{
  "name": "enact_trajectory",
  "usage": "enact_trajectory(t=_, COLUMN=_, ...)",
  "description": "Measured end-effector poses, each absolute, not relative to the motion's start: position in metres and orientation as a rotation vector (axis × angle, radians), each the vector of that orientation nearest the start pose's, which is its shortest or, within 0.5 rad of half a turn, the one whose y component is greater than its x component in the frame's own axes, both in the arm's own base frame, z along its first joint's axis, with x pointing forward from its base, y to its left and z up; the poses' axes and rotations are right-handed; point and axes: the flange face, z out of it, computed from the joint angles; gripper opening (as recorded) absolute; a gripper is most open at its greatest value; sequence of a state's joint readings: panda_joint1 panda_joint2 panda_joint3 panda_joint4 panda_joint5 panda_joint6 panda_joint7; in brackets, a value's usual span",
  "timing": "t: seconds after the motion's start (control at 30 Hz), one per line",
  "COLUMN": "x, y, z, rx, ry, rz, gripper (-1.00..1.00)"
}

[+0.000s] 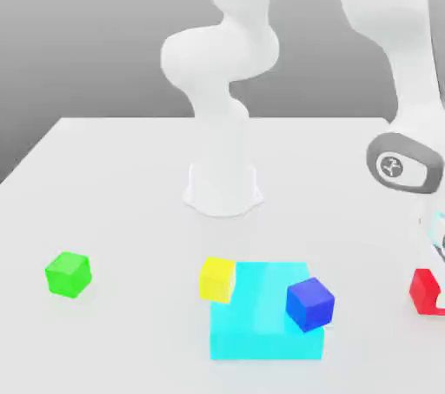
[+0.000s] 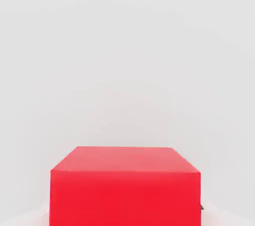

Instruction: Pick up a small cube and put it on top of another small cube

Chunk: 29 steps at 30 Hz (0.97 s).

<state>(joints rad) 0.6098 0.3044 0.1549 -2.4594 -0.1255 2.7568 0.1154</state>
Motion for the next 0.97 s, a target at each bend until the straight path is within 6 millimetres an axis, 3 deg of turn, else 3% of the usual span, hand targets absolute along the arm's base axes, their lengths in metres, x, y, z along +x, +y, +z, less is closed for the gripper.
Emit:
enact_trajectory(t=0.07, x=0.35, y=0.323, z=0.201, rx=-2.934, ry=-1.138, rz=-0.003, gripper=-1.0)
enact_trajectory(t=0.13, x=0.369, y=0.291, z=0.223, rx=-2.962, ry=-1.086, rz=-0.01, gripper=-1.0)
enact_trajectory(t=0.3, x=0.411, y=0.177, z=0.272, rx=-3.042, ry=-0.846, rz=-0.009, gripper=-1.0)
enact_trajectory(t=0.4, x=0.411, y=0.134, z=0.292, rx=-3.043, ry=-0.795, rz=0.0, gripper=-1.0)
enact_trajectory(t=0.47, x=0.411, y=0.127, z=0.279, rx=-3.038, ry=-0.787, rz=0.003, gripper=-1.0)
enact_trajectory(t=0.57, x=0.41, y=0.124, z=0.245, rx=-3.04, ry=-0.785, rz=0.003, gripper=-1.0)
enact_trajectory(t=0.6, x=0.41, y=0.123, z=0.237, rx=-3.041, ry=-0.784, rz=0.003, gripper=1.0)
enact_trajectory(t=0.8, x=0.409, y=0.123, z=0.234, rx=-3.041, ry=-0.785, rz=0.001, gripper=1.0)
enact_trajectory(t=0.97, x=0.41, y=0.124, z=0.281, rx=-3.039, ry=-0.787, rz=0.001, gripper=1.0)
